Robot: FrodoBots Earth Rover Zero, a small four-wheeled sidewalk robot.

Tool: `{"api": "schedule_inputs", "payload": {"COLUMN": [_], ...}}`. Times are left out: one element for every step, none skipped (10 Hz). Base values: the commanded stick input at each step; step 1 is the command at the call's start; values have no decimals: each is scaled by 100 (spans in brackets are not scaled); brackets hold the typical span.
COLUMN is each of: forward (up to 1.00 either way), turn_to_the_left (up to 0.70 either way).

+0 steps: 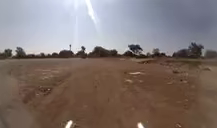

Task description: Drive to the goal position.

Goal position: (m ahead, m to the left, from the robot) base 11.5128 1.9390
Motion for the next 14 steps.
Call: {"api": "schedule_inputs", "payload": {"forward": [50,50,50,50,50,50,50,50,50,50,50,50,50,50], "turn_to_the_left": [0,0,0,0,0,0,0,0,0,0,0,0,0,0]}}
